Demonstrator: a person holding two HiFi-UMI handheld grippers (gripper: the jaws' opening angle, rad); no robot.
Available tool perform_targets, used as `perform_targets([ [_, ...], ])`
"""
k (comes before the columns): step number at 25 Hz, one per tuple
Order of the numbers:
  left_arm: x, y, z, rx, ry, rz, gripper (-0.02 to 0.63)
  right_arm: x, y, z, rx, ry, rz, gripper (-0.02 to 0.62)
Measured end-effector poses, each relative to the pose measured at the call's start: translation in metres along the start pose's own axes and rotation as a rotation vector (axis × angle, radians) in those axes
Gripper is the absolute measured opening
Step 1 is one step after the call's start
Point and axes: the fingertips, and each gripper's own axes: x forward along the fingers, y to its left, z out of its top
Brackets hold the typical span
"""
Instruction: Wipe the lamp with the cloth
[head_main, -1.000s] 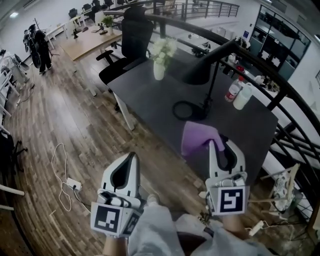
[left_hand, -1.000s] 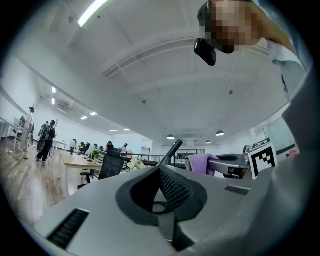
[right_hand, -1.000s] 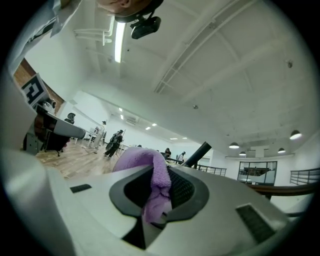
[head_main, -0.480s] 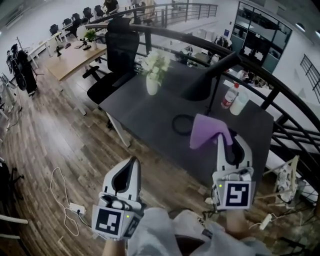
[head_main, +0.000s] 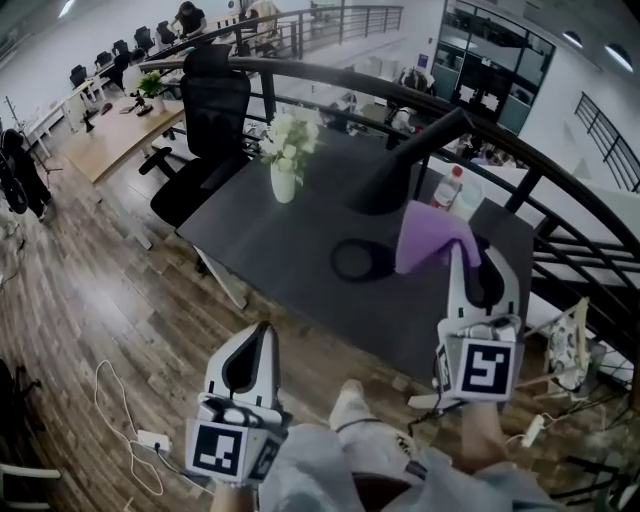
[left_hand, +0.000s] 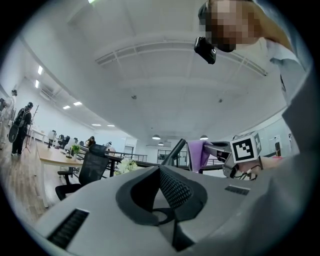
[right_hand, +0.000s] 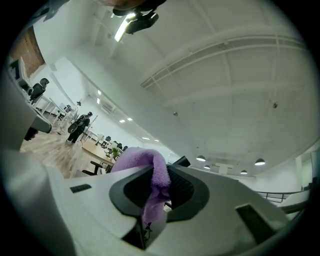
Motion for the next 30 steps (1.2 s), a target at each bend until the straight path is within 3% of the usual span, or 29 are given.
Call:
perform_targets([
  [16, 0.100, 0.009, 0.006, 0.001, -0.032, 0.006, 0.006, 0.086, -0.063, 0.000, -0.039, -0.063, -0.074, 0.064],
  [23, 0.148, 0.001, 0.006, -0.007, -0.031, -0.002, 0.006, 0.116, -0.090, -0.004, -0.046, -0.083, -0.077, 0.064],
  [26, 0.161, 0.001, -0.008, -0.002, 0.012, 0.004, 0.006, 0.122, -0.095, -0.010, -0.030, -0.085, -0.078, 0.064],
  [30, 0.181, -0.004, -0.006, 0.002, -0.019, -0.018, 0.006, 0.132, -0.095, -0.015, -0.041, -0.089, -0.065, 0.064],
])
